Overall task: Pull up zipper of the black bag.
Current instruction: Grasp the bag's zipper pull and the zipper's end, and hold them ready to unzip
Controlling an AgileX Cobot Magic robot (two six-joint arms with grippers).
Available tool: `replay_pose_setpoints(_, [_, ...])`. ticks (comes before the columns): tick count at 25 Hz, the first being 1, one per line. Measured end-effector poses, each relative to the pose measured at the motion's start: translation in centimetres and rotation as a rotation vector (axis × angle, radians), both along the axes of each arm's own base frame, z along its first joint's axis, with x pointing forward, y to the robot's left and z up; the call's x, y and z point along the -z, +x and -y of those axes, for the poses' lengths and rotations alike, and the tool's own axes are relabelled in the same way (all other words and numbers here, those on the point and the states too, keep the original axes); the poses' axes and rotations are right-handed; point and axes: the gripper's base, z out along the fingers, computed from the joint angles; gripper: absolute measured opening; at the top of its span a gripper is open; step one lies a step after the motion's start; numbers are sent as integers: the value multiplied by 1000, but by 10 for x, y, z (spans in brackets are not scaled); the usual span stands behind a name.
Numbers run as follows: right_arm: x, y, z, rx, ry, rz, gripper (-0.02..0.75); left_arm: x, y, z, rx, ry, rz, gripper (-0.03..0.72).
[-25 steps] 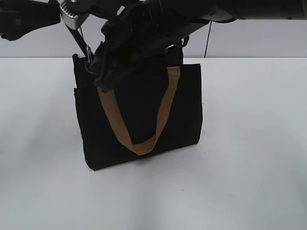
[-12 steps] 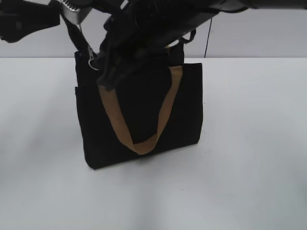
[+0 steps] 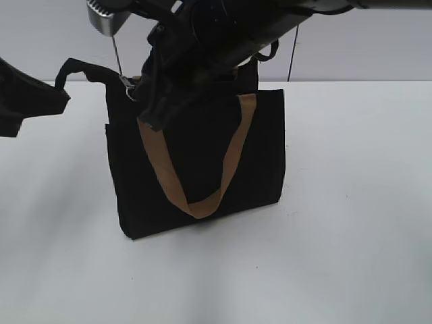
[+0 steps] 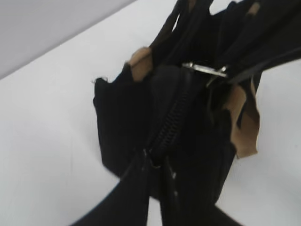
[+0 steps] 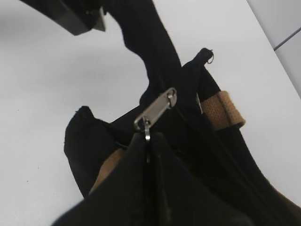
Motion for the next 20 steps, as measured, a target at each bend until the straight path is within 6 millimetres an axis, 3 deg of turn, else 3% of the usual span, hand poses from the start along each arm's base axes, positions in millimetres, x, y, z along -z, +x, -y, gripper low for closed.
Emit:
replay_pose_setpoints(10, [0, 0, 0, 0, 0, 0, -1, 13, -3, -15, -53, 206, -83, 25])
replay_pose_setpoints(20, [-1, 2, 1, 56, 40, -30, -1, 16, -3, -21, -83, 269, -100, 24])
